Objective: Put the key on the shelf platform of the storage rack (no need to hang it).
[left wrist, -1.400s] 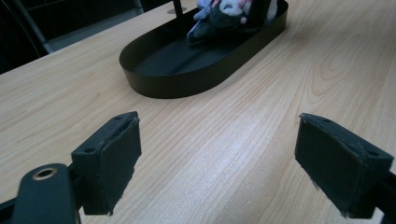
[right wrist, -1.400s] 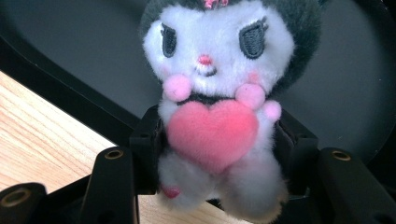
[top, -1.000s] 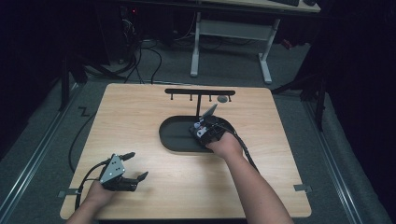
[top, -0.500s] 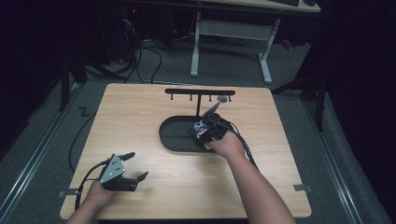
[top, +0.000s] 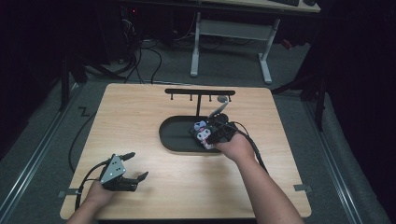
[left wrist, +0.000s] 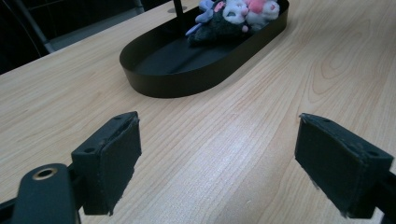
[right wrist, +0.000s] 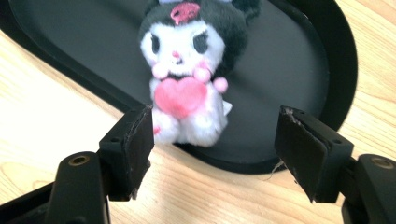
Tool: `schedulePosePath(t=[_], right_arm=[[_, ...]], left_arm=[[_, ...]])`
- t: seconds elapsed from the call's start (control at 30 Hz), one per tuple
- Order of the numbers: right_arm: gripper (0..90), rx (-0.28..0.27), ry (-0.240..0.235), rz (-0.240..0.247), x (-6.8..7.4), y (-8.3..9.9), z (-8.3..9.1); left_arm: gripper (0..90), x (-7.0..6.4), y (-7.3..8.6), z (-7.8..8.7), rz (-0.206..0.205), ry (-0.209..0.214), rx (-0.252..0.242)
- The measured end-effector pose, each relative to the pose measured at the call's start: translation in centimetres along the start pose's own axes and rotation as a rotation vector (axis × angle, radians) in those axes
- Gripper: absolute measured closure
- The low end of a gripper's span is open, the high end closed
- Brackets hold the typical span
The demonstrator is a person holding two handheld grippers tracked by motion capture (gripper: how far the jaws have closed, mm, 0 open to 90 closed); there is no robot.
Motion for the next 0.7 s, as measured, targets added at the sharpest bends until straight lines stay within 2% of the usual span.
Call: schedulePosePath(t=[0.1, 0.23, 0.37, 0.53, 0.63, 0.67, 0.7], right_arm=[[30.0, -0.004, -0.022, -0.01, 0.1, 0.8, 0.3], [28.8, -0.008, -0.025, 0.005, 0.2, 1.4, 0.4], [28.3, -0.036, -0.037, -0.008, 0.1, 2.0, 0.8], [28.0, -0.087, -0.043, -0.033, -0.1, 3.0, 1.2], [26.1, -0.129, -0.054, -0.03, -0.3, 3.7, 1.4], [25.9, -0.162, -0.053, -0.032, -0.4, 4.3, 1.6], [25.9, -0.162, -0.053, -0.032, -0.4, 4.3, 1.6]], left_arm=[[15.4, 0.0, 0.0, 0.0, 0.002, 0.001, -0.001], [15.4, 0.0, 0.0, 0.0, -0.001, 0.002, 0.001], [15.4, 0.0, 0.0, 0.0, -0.001, 0.002, 0.001], [15.4, 0.0, 0.0, 0.0, -0.001, 0.002, 0.001], [15.4, 0.0, 0.0, 0.0, -0.001, 0.002, 0.001], [15.4, 0.0, 0.0, 0.0, -0.001, 0.002, 0.001], [15.4, 0.0, 0.0, 0.0, -0.001, 0.001, 0.001]])
Point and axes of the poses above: each handheld gripper's, and its own axes: z roughly backward along the jaws, y roughly out of its underside, x roughly to its left, the point moved 8 cm from there along -z, roughly forward along the jaws, and after that the axes turned 9 degrees about -x, right-handed, at the moved point
